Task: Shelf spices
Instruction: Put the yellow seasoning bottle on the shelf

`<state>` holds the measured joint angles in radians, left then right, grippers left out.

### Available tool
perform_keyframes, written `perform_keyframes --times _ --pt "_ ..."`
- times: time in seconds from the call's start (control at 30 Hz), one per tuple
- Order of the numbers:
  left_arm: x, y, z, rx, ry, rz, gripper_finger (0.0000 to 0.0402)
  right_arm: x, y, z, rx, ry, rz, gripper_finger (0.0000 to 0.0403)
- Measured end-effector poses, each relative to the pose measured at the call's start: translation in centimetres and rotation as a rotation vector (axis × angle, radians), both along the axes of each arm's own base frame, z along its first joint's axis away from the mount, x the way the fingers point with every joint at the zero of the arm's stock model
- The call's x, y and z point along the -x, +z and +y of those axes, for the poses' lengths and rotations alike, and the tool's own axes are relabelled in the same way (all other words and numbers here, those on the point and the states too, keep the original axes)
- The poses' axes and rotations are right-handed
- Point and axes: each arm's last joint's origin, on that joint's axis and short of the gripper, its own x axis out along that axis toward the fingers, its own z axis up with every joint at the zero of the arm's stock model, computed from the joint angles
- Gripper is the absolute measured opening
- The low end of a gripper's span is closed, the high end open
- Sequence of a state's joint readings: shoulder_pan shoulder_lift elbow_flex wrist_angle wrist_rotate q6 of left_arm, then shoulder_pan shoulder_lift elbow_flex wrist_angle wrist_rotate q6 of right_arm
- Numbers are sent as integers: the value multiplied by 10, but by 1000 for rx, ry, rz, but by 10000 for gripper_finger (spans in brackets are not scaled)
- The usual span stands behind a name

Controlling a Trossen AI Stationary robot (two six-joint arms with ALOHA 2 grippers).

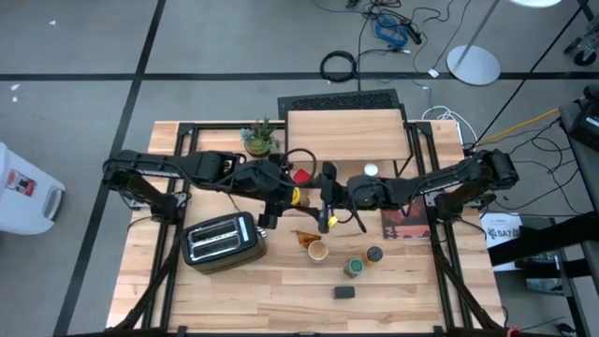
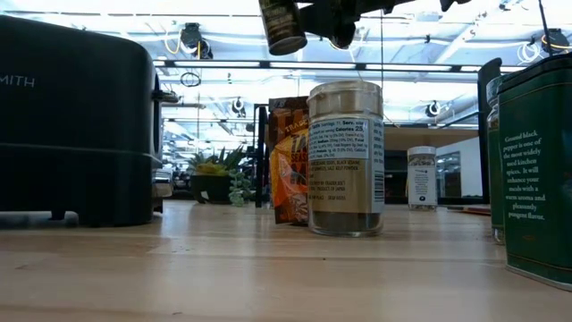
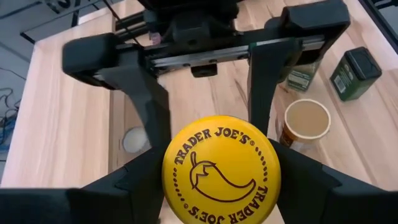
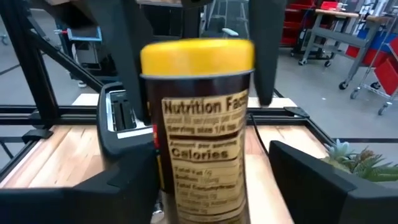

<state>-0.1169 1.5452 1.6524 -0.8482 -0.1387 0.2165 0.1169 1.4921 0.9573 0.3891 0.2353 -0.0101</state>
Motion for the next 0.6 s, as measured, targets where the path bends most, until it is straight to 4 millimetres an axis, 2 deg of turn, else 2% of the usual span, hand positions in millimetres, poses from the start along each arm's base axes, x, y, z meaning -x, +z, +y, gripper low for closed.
perform_keyframes --times 0.27,0.6 --pt "-1 1 0 -5 -2 -12 253 0 -2 0 7 7 21 175" --pt "-2 2 0 -3 -1 -24 253 0 0 0 8 7 4 169"
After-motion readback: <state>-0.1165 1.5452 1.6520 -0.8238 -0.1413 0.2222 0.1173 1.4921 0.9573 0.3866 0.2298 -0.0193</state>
